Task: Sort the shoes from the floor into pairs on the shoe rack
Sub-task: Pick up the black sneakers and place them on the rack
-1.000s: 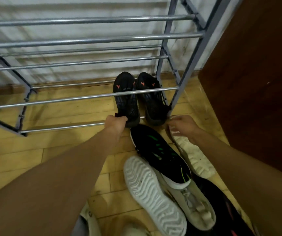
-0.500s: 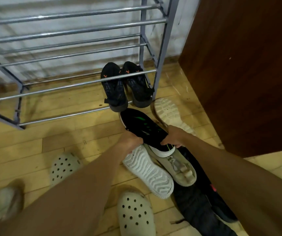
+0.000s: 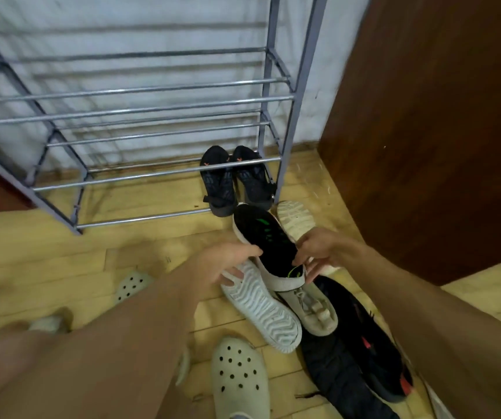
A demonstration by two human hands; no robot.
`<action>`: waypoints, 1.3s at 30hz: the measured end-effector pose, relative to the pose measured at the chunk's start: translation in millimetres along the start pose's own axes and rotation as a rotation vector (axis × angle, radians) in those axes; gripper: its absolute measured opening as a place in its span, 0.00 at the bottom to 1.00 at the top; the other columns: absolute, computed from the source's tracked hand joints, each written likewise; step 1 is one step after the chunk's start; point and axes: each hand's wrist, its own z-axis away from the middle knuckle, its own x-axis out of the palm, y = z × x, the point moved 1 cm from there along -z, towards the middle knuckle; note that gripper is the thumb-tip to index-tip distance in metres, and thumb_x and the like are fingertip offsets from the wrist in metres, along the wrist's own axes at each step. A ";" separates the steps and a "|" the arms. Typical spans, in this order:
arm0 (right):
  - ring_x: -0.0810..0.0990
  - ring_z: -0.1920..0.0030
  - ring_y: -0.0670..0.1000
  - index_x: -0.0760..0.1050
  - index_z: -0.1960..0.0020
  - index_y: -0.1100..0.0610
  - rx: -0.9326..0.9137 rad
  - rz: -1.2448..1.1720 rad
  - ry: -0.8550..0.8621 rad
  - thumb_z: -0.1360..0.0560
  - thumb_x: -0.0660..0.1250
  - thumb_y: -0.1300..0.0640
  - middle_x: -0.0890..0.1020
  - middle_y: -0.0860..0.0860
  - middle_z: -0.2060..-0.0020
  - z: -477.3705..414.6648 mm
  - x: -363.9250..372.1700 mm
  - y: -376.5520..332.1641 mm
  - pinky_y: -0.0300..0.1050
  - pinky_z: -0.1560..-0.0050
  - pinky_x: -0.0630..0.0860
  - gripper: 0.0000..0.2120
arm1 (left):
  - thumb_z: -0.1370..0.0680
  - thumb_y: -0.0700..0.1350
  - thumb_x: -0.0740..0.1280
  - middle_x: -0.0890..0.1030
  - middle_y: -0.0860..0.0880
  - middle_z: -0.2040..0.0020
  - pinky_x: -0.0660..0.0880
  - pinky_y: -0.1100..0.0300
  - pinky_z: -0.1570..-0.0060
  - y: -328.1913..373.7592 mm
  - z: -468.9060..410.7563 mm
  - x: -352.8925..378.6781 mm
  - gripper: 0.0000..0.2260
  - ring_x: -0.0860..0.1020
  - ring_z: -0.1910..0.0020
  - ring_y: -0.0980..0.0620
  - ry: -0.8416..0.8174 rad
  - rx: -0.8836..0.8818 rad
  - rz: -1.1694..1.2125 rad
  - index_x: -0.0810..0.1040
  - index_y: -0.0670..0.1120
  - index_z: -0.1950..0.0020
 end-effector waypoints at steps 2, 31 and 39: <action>0.81 0.50 0.66 0.70 0.38 0.70 -0.074 -0.013 0.016 0.30 0.68 0.74 0.79 0.65 0.46 31.2 -3.1 -8.7 0.59 0.59 0.82 0.21 | 0.26 0.58 0.67 0.73 0.45 0.35 0.77 0.55 0.55 8.2 26.4 -4.3 0.28 0.78 0.51 0.49 0.020 0.036 -0.002 0.68 0.48 0.30; 0.82 0.65 0.57 0.78 0.47 0.68 -0.795 0.367 0.056 0.30 0.73 0.63 0.83 0.61 0.56 305.3 266.5 -259.2 0.48 0.61 0.83 0.14 | 0.26 0.43 0.71 0.79 0.42 0.58 0.79 0.53 0.57 -149.9 358.1 -231.2 0.06 0.77 0.63 0.48 0.752 0.531 0.550 0.81 0.41 0.53; 0.83 0.49 0.62 0.77 0.48 0.66 -0.607 0.250 -0.101 0.32 0.74 0.68 0.83 0.59 0.51 226.8 378.2 -241.4 0.58 0.48 0.81 0.13 | 0.23 0.48 0.67 0.81 0.43 0.50 0.75 0.54 0.51 -263.4 316.1 -251.2 0.12 0.77 0.54 0.45 0.719 0.391 0.625 0.80 0.42 0.45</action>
